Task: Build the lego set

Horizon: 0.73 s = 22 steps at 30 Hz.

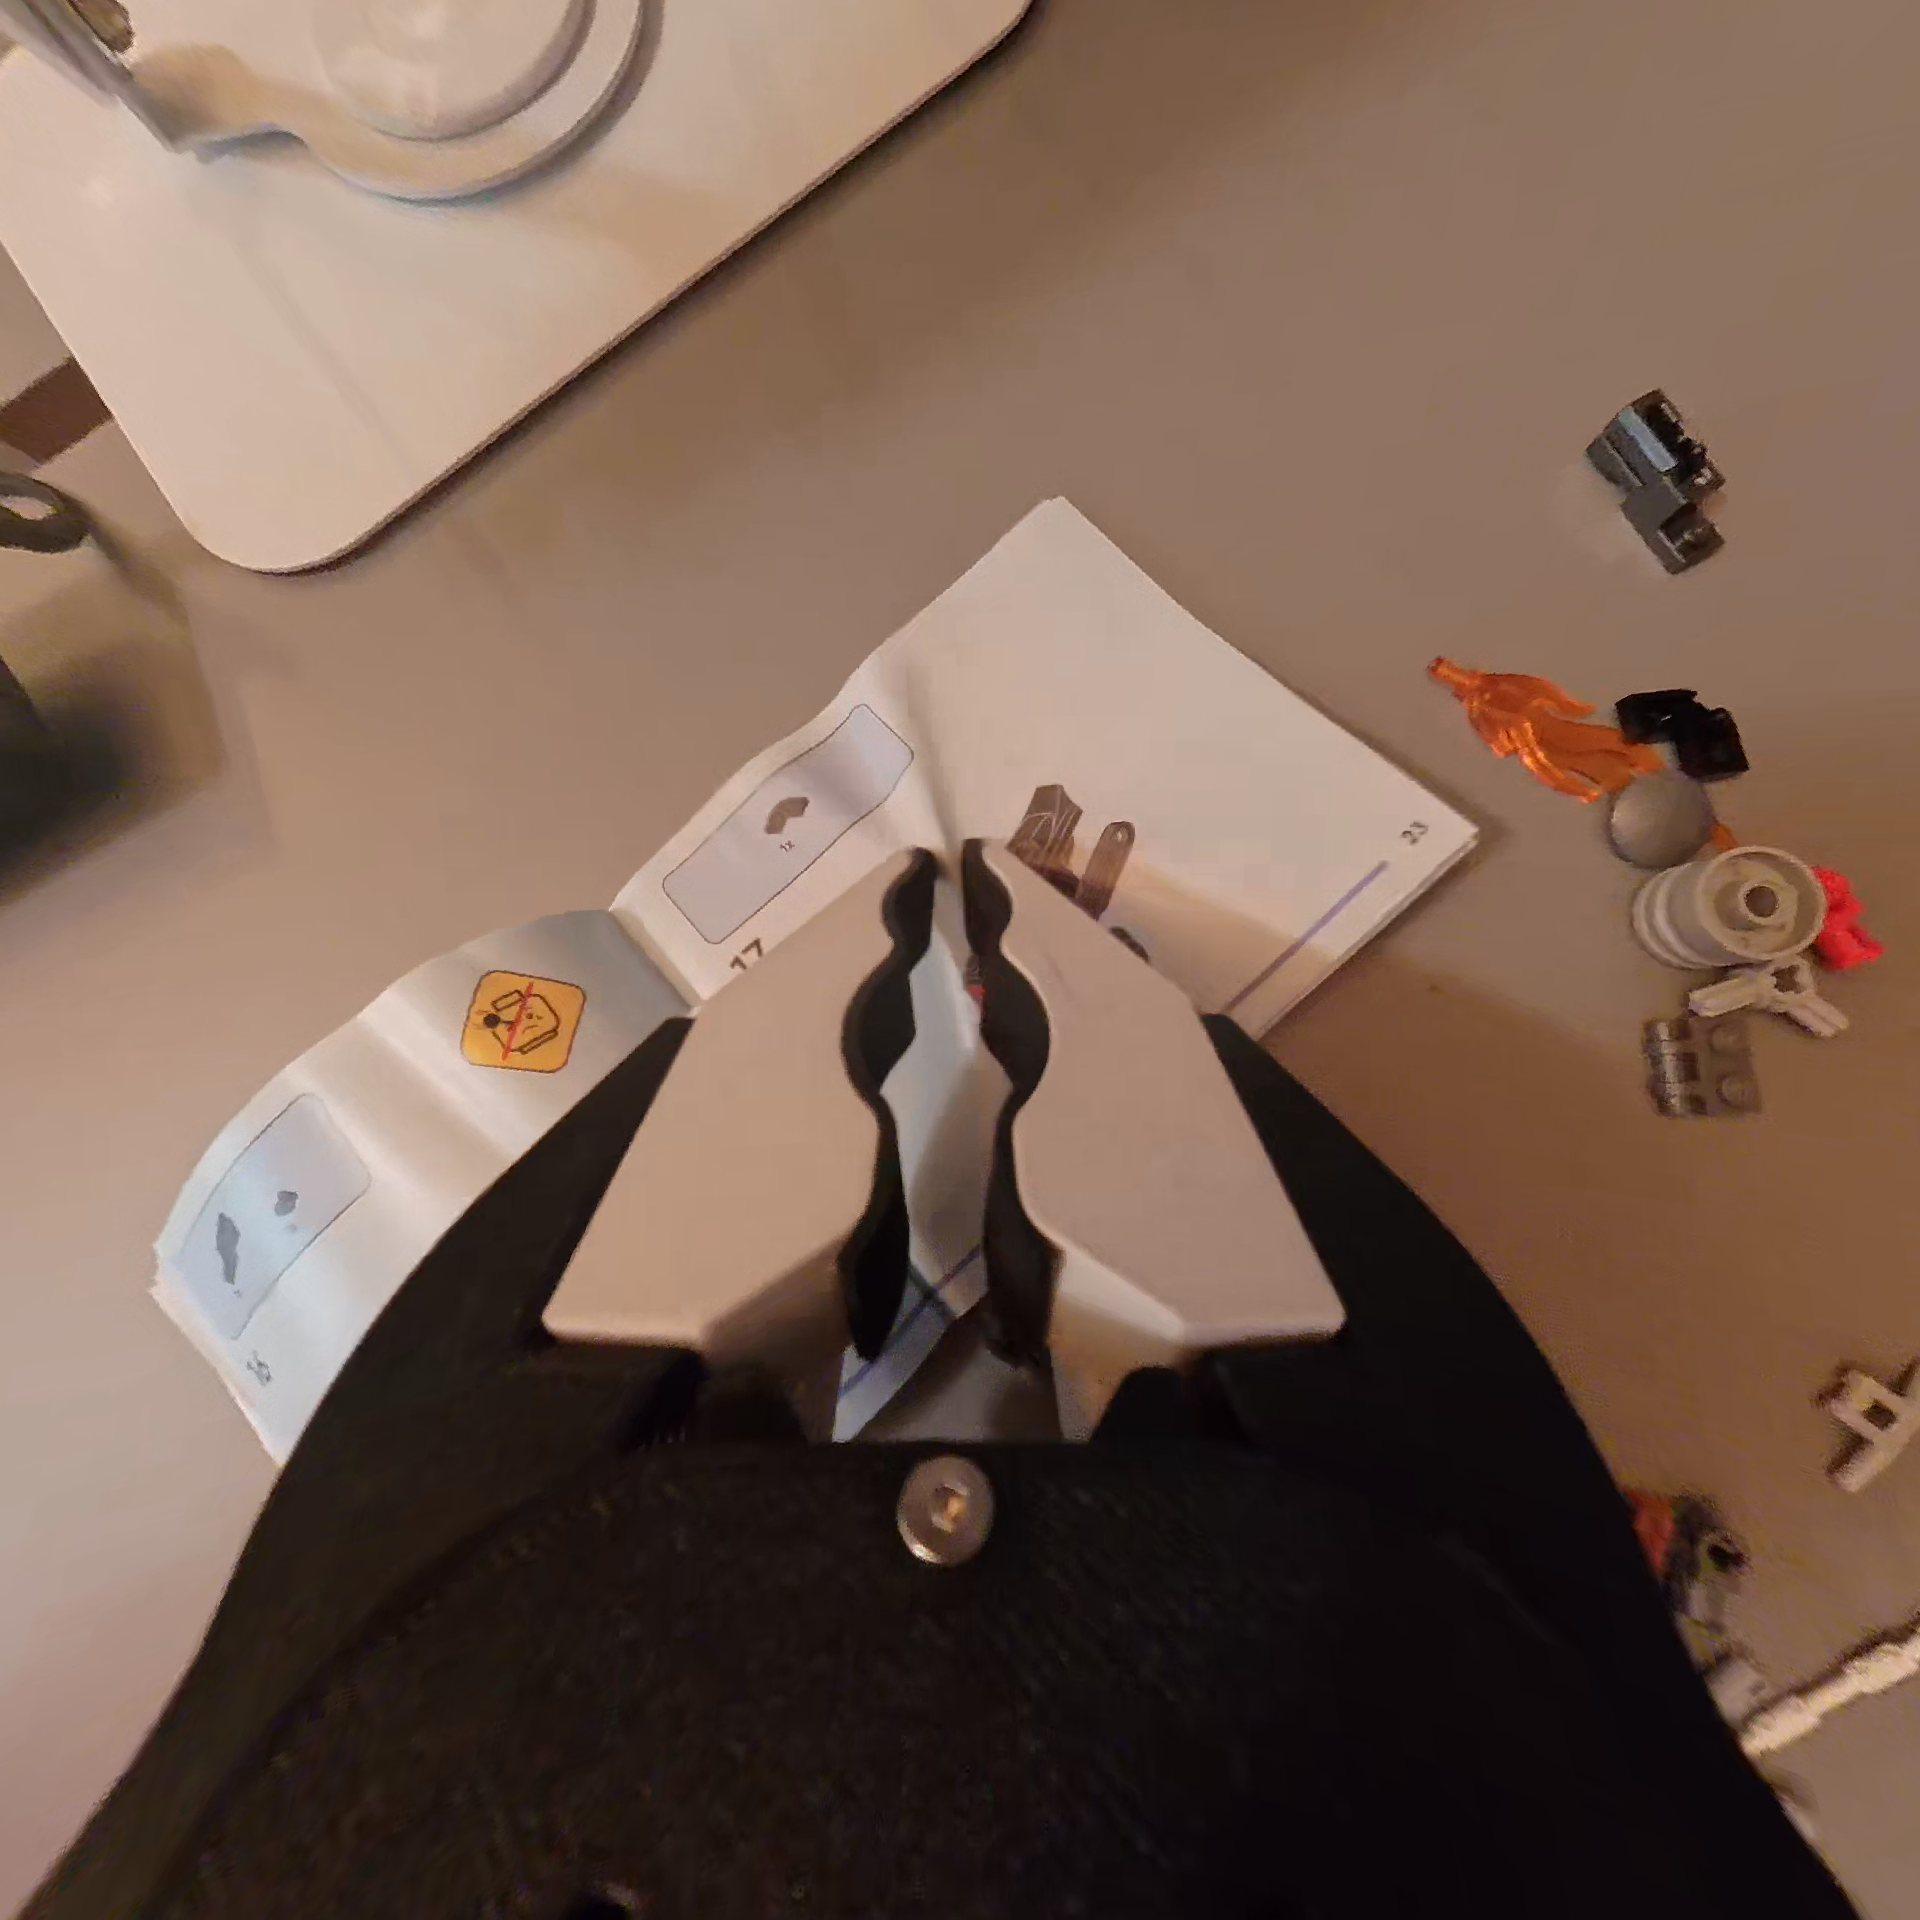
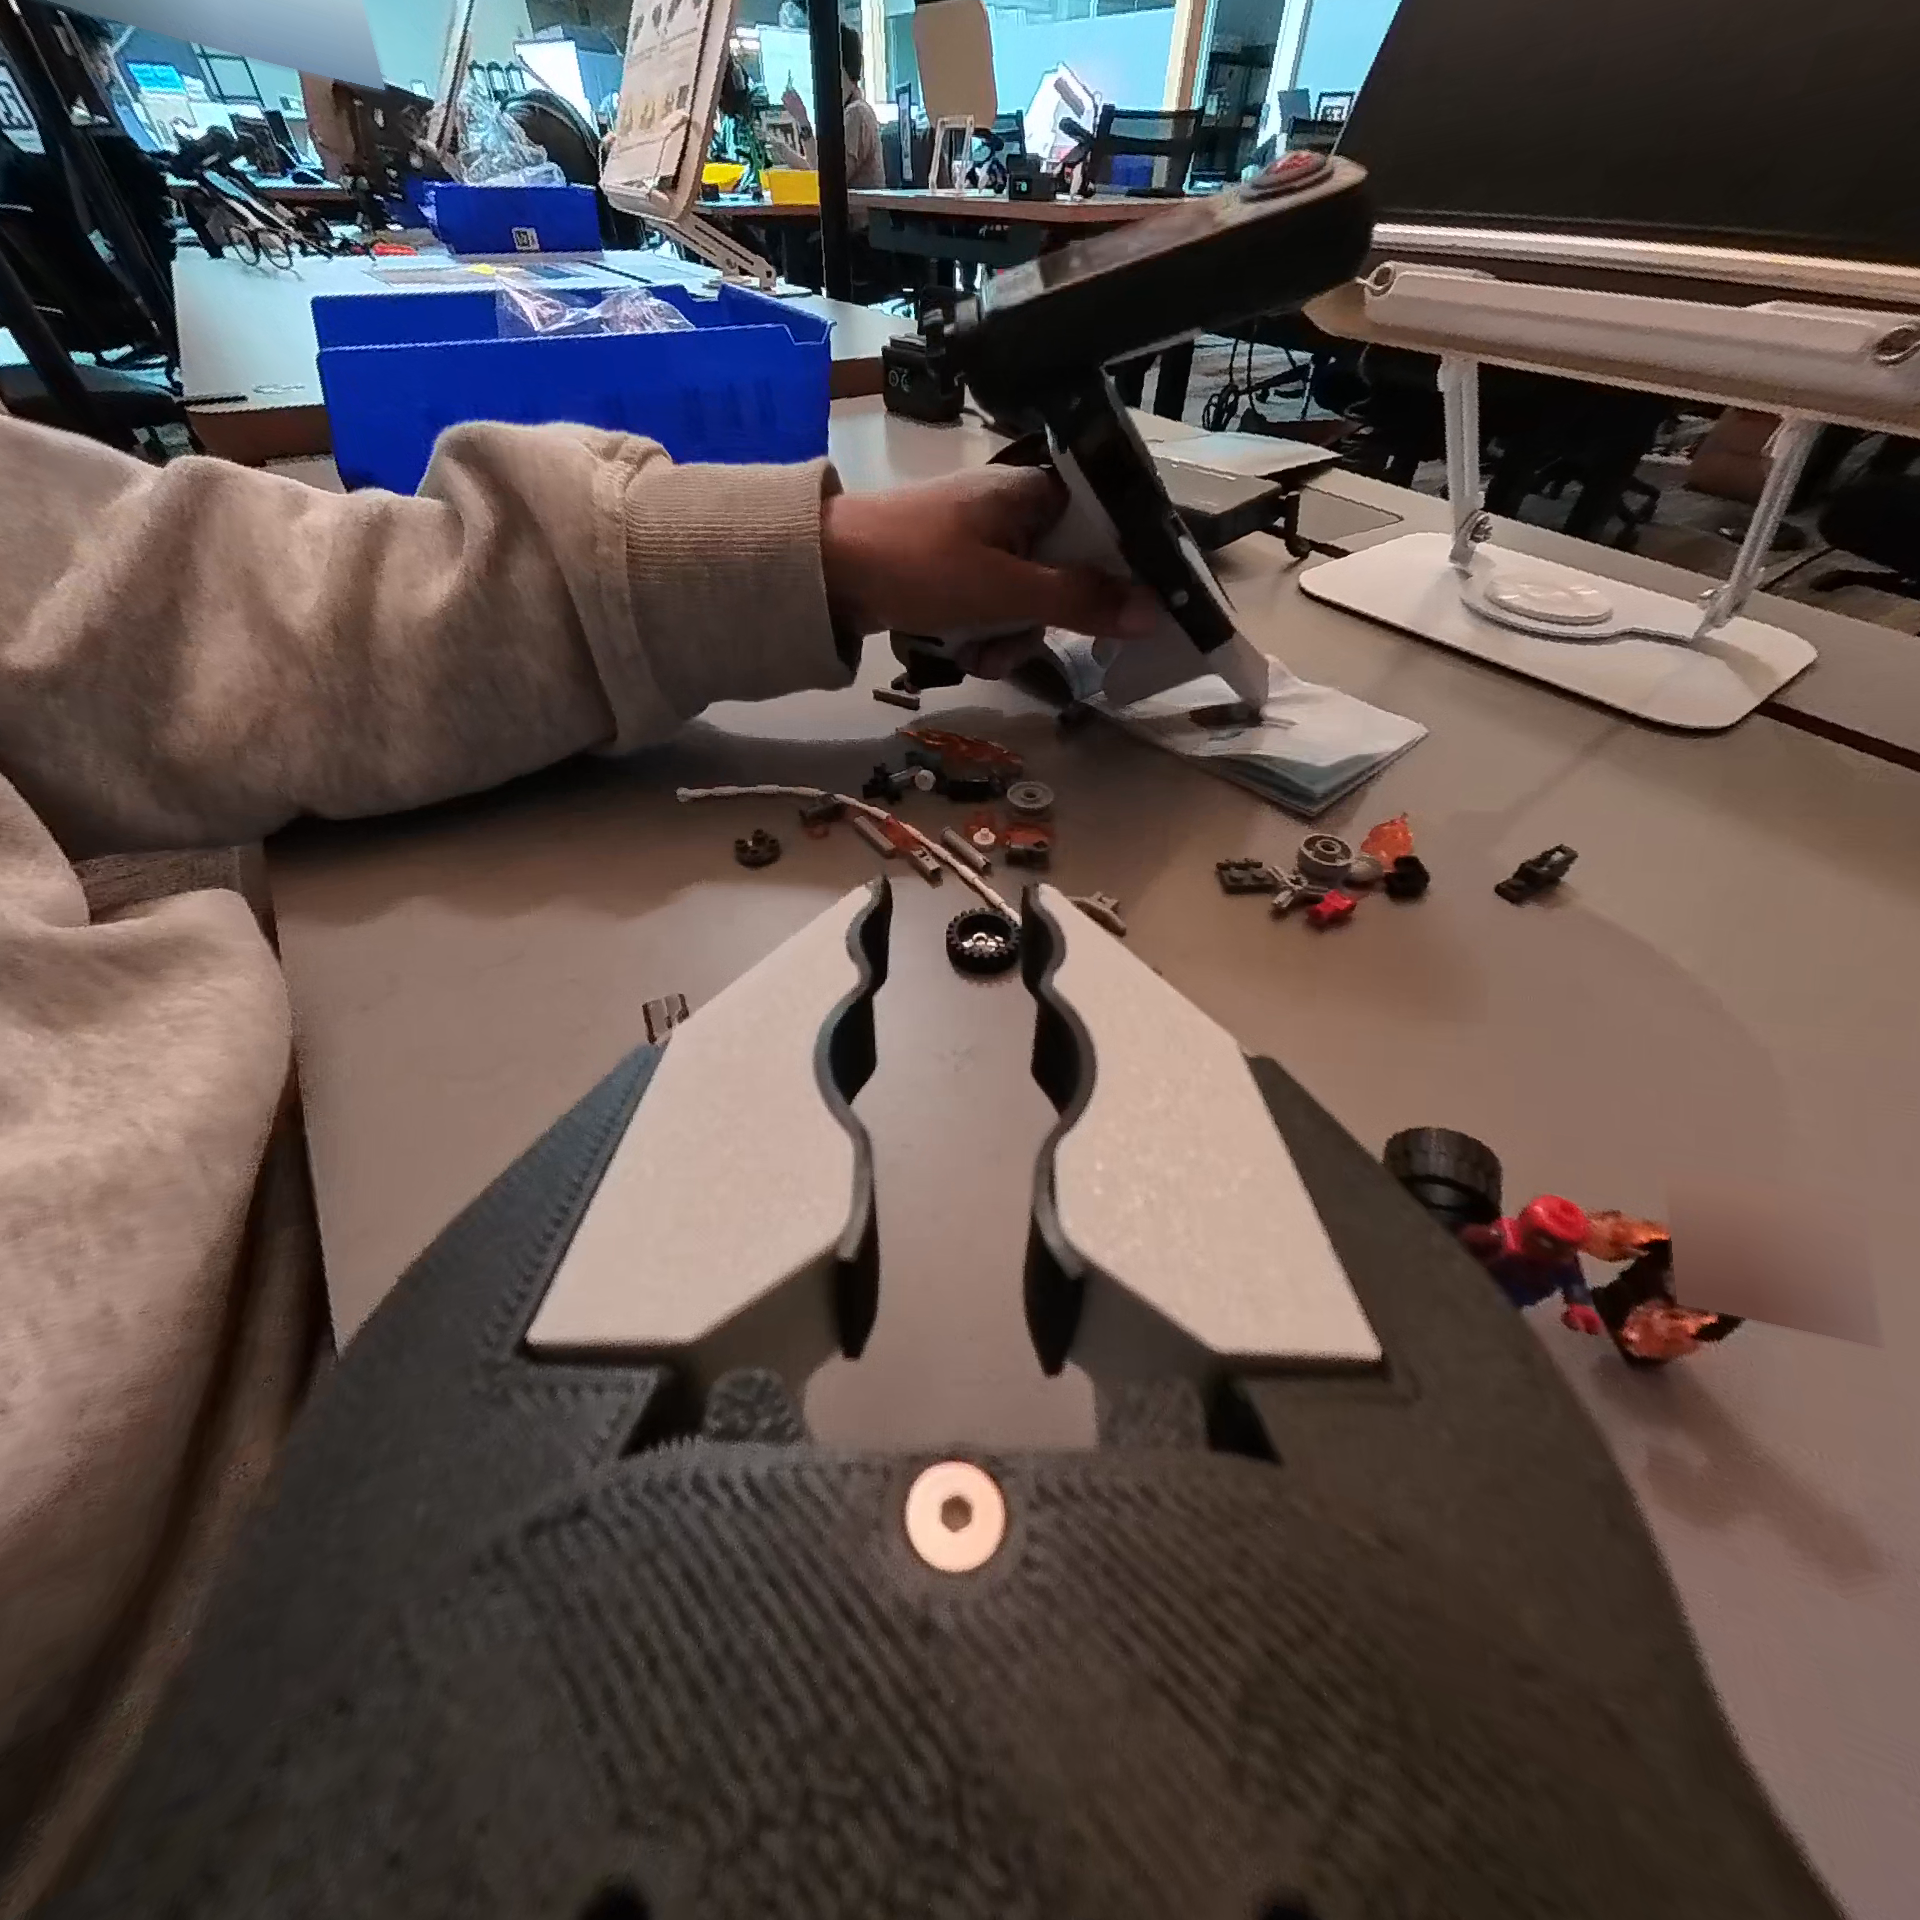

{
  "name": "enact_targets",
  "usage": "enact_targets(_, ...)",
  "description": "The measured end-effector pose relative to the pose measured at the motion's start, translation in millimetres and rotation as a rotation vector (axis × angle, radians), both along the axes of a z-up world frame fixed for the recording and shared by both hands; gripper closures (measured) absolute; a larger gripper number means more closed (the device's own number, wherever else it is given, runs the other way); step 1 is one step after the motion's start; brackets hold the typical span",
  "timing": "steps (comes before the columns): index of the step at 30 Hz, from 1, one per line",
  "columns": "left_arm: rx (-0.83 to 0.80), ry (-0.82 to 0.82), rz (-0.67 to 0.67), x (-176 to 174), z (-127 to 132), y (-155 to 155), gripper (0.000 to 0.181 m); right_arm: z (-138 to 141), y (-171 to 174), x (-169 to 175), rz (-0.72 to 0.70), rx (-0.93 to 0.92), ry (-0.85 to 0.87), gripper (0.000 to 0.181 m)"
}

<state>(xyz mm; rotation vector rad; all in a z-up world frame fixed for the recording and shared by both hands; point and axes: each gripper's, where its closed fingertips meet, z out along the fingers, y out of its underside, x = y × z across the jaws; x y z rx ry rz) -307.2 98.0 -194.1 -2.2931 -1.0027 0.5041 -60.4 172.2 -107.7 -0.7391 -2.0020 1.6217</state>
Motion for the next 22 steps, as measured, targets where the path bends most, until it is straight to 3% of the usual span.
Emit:
enact_targets(3,-0.004,0.000,-0.011,-1,0,0,0.177,-1,0,0,-0.003,0.008,0.001,0.157)
enact_targets(7,0.106,-0.038,-0.012,0,5,-3,0.179,-2,0,-1,-0.008,0.018,-0.001,0.157)
enact_targets(15,0.288,0.012,0.036,-9,45,-27,0.180,-5,0,-3,-0.017,0.028,-0.022,0.157)
enact_targets(22,0.523,-0.143,0.019,-5,53,-38,0.180,-5,1,-4,-0.025,0.025,-0.028,0.157)
